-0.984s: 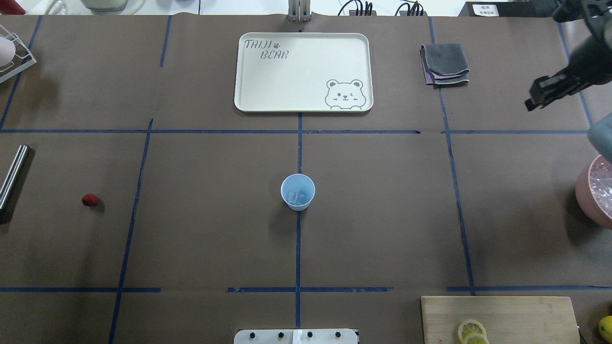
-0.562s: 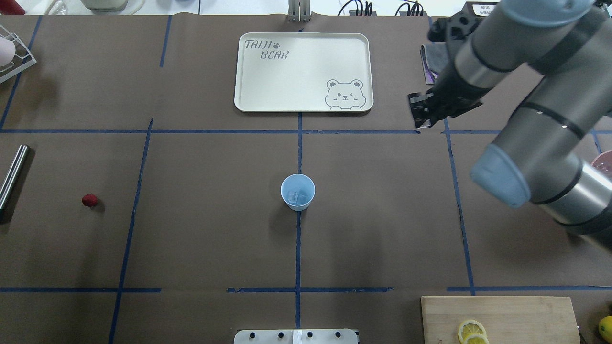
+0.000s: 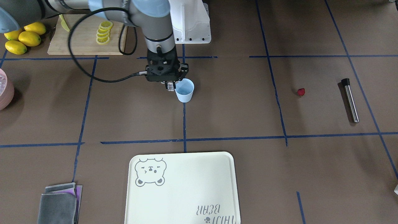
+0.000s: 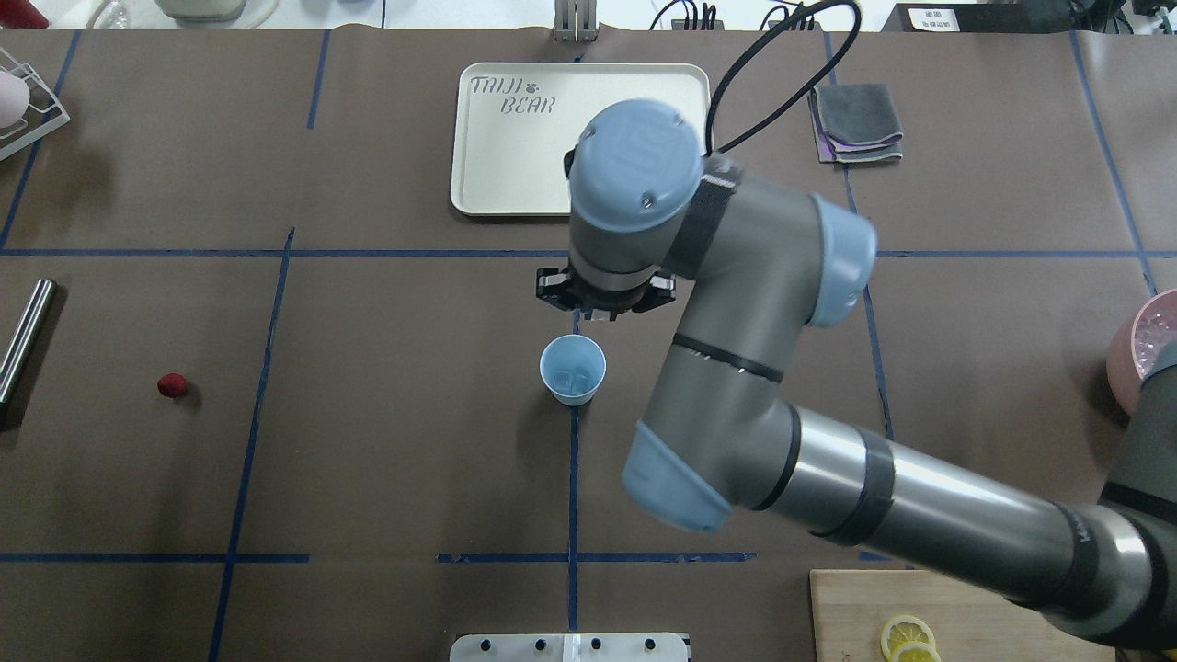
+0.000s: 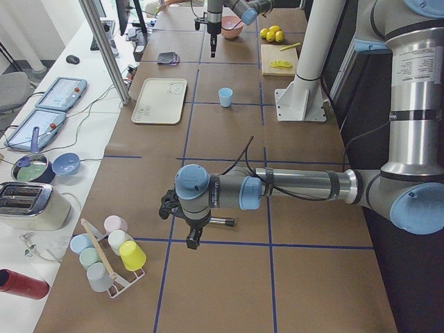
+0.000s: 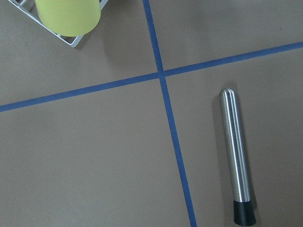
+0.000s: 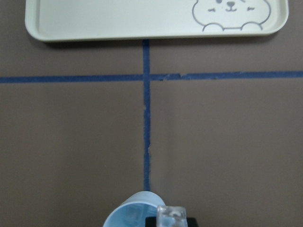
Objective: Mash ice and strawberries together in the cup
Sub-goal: 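Carry the ice cube with the right gripper over the light-blue cup, then open the right gripper to drop the ice cube into the cup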
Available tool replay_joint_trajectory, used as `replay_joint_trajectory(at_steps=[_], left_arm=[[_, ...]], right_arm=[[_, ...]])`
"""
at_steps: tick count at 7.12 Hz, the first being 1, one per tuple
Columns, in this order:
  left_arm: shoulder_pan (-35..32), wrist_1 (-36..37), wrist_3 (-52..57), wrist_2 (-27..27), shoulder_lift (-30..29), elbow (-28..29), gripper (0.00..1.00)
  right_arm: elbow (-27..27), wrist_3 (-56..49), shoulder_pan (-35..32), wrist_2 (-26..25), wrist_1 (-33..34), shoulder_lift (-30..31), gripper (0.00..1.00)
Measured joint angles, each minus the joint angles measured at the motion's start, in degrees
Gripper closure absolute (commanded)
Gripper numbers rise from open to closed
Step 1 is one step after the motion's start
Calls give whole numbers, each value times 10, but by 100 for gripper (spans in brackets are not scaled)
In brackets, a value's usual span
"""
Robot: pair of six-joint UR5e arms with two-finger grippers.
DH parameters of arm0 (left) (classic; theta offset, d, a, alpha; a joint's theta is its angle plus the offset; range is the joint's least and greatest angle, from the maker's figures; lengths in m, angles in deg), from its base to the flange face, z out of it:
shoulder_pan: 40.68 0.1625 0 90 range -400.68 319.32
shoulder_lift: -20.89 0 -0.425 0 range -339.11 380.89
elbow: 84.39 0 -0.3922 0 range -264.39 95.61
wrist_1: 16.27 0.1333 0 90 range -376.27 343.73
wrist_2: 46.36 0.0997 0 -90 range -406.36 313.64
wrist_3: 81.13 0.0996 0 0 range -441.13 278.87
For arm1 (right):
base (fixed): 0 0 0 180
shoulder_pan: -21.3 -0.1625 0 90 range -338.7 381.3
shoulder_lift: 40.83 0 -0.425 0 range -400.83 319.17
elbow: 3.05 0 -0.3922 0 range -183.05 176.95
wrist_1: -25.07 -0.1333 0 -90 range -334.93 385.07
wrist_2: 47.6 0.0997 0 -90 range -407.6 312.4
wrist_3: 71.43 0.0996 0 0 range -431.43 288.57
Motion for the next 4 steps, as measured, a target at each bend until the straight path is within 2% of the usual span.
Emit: replay_joint_trajectory(at_steps=[3, 4], left_arm=[[5, 0, -1, 0, 0, 1, 0], [6, 0, -1, 0, 1, 1, 0]], right_arm=[[22, 33, 49, -43, 0, -10, 97], [23, 34, 52, -45, 0, -9, 25]])
